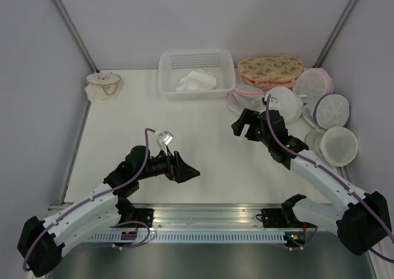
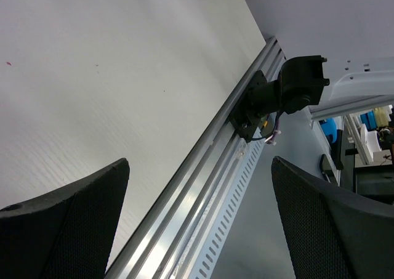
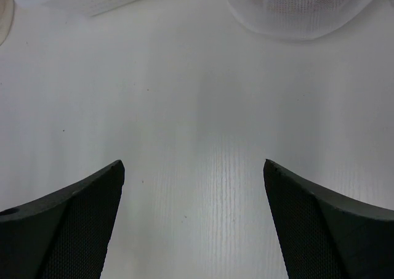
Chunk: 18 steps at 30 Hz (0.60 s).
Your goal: Unzip the laundry bag and remove the bra
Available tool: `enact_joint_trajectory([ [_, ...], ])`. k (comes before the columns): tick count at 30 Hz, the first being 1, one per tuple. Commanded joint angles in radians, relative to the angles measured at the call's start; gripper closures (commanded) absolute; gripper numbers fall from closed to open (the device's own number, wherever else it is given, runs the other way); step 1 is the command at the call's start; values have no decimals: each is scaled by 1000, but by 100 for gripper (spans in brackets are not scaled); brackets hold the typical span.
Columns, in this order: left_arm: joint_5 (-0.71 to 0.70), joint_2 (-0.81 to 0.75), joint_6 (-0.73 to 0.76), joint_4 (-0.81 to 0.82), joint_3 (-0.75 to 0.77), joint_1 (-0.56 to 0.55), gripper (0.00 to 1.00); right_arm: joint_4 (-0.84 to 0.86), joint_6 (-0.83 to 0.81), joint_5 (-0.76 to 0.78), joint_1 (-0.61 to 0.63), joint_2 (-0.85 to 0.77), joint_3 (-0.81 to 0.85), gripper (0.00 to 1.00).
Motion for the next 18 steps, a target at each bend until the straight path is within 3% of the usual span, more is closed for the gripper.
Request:
enact_joint_trajectory([
  [1,-11,9,46,16,22,-3,0,29,-4,14,-14,8,43,2],
  [6,-20,7,54,-15,34,-3,0,140,57,-72,-99,52,31,2],
  [10,-51,-2,52,-35,34,-3,0,308,138,-265,-266,223,57,2],
  [18,-73,-39,31,-69,19,-3,0,520,247,-361,-403,564,210,2],
])
